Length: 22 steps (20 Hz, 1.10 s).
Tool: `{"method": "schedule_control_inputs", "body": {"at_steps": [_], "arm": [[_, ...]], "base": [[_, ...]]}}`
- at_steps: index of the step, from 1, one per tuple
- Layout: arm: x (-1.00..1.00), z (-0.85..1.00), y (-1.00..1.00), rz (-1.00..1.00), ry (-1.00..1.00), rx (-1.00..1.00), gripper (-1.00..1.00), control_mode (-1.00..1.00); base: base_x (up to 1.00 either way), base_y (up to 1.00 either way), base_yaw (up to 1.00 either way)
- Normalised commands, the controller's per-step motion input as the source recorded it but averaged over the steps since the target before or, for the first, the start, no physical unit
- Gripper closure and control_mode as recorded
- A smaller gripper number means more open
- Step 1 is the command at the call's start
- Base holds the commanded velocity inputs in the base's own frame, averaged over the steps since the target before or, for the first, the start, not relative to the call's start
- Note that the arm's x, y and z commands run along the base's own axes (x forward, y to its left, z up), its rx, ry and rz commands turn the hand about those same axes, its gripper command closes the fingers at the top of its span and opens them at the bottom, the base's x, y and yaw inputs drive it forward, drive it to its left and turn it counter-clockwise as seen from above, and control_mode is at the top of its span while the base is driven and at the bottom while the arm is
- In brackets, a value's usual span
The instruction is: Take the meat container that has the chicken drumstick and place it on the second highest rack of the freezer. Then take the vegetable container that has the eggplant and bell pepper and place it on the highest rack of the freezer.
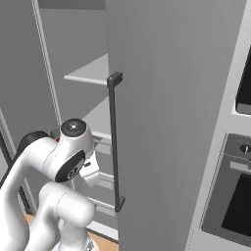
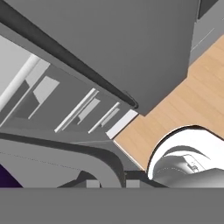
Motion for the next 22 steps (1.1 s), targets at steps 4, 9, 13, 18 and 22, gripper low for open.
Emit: {"method": "schedule_control_inputs", "body": {"at_steps": [4, 9, 13, 18, 22], "arm": [[0.00, 0.00, 0.00, 0.00, 0.00, 0.00, 1.00, 1.00], [0.00, 0.68, 0.16, -0.28, -0.16, -0.02, 1.00, -1.00], [0.20, 1.00, 0.01, -0.36, -0.19, 0.03, 1.00, -1.00], [0.17, 1.00, 0.01, -0.11, -0.18, 0.10, 1.00, -1.00], [0.75, 0.86, -0.06, -0.01, -0.03, 0.03, 1.00, -1.00]], "base": [[0.22, 0.28, -0.01], [0.00, 0.10, -0.02], [0.00, 0.00, 0.00], [0.00, 0.00, 0.00], [0.00, 0.00, 0.00]]}}
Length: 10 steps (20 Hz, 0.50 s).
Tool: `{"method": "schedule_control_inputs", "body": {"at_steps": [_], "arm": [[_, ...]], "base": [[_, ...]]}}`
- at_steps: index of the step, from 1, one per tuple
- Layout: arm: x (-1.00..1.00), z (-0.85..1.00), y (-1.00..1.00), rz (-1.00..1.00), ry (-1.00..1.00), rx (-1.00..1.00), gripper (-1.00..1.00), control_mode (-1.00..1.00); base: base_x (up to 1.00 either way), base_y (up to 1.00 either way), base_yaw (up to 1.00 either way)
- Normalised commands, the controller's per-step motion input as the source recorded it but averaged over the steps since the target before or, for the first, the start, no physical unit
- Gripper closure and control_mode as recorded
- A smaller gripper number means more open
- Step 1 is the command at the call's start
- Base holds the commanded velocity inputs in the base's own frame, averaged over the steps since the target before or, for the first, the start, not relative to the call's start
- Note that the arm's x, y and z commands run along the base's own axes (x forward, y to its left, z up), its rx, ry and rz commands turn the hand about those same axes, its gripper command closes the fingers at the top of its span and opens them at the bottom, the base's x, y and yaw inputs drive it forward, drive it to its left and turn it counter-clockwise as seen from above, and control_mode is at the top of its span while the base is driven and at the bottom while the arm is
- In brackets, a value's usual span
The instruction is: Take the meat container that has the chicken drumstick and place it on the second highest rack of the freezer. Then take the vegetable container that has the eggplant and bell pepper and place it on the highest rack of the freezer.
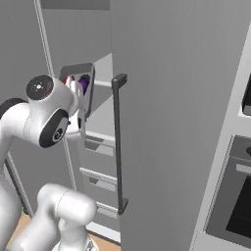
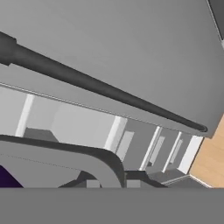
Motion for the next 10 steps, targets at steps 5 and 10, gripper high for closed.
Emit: {"method": "schedule_control_inputs", "body": {"at_steps": [5, 10], "arm": [[1.00, 0.34, 0.20, -0.15, 0.00, -0.07, 1.00, -1.00], [0.99, 0.04, 0.04, -0.15, 0.01, -0.01, 1.00, -1.00]], "base": [[0.00, 0.00, 0.00], [0.00, 0.00, 0.00]]}}
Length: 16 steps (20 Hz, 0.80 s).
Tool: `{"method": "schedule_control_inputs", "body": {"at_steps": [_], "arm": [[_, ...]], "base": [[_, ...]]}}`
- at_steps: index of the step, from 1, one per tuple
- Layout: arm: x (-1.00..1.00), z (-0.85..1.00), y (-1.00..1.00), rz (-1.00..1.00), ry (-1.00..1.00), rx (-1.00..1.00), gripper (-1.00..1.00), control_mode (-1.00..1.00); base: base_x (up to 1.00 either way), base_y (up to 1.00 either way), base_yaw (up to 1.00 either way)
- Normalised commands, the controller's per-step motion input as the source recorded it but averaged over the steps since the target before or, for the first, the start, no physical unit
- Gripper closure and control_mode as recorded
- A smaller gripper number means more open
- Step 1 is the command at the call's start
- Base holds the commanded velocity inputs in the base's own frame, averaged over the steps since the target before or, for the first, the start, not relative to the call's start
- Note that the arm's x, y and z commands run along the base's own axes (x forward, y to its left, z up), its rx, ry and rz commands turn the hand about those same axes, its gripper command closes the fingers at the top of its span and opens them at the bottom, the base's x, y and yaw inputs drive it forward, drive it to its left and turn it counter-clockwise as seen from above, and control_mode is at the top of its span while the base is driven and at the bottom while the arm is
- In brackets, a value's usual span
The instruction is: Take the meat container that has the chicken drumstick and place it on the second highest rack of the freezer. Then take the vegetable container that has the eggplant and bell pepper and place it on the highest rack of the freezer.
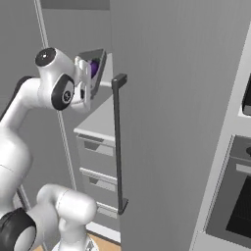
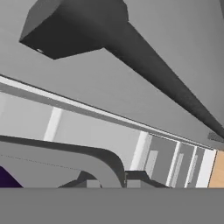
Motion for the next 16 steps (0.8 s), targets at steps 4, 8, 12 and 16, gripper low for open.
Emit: {"method": "schedule_control_inputs", "body": {"at_steps": [4, 8, 12, 16], "arm": [[0.90, 0.07, -0.03, -0.12, 0.07, 0.09, 1.00, -1.00], [0.99, 0.13, 0.01, -0.14, 0.10, 0.09, 1.00, -1.00], [0.98, -0.02, 0.00, -0.09, 0.07, 0.06, 1.00, -1.00], [0.76, -0.23, 0.00, 0.00, 0.00, 0.00, 1.00, -1.00]], "base": [[0.00, 0.00, 0.00], [0.00, 0.00, 0.00], [0.00, 0.00, 0.00], [0.00, 0.00, 0.00]]}}
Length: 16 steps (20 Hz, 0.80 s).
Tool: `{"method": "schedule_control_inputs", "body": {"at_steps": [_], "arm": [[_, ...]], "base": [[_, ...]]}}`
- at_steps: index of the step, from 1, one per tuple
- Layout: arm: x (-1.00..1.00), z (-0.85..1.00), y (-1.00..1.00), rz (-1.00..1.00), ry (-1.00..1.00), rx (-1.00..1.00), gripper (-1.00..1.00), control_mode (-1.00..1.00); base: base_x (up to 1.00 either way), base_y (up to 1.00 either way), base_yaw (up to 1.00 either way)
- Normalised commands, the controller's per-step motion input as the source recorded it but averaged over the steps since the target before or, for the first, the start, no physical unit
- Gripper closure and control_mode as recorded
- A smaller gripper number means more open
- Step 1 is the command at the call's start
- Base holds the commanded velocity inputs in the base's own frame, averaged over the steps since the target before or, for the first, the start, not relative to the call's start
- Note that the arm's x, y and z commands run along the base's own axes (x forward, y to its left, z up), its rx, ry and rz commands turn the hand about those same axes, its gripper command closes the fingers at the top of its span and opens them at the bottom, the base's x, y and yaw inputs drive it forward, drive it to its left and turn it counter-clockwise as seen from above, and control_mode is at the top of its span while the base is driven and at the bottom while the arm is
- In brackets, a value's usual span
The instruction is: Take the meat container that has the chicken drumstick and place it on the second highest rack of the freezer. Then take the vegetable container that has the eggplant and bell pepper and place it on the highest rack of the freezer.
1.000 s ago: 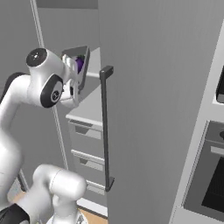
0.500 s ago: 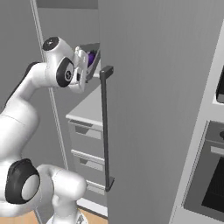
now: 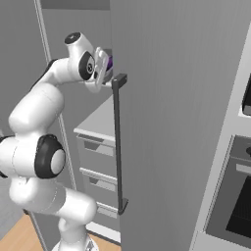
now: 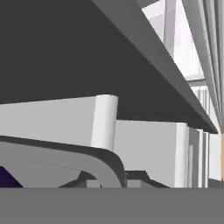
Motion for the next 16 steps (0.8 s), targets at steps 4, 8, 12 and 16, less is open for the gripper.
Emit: {"method": "schedule_control_inputs", "body": {"at_steps": [4, 8, 12, 16], "arm": [[0.98, -0.24, -0.02, 0.00, 0.00, 0.00, 1.00, -1.00], [0.98, -0.28, -0.10, 0.00, 0.00, 0.00, 1.00, -1.00], [0.26, -0.07, -0.01, 0.00, 0.00, 0.00, -1.00, -1.00], [-0.42, 0.00, 0.11, 0.00, -0.13, -0.07, -1.00, -1.00]], "base": [[0.00, 0.00, 0.00], [0.00, 0.00, 0.00], [0.00, 0.00, 0.00], [0.00, 0.00, 0.00]]}}
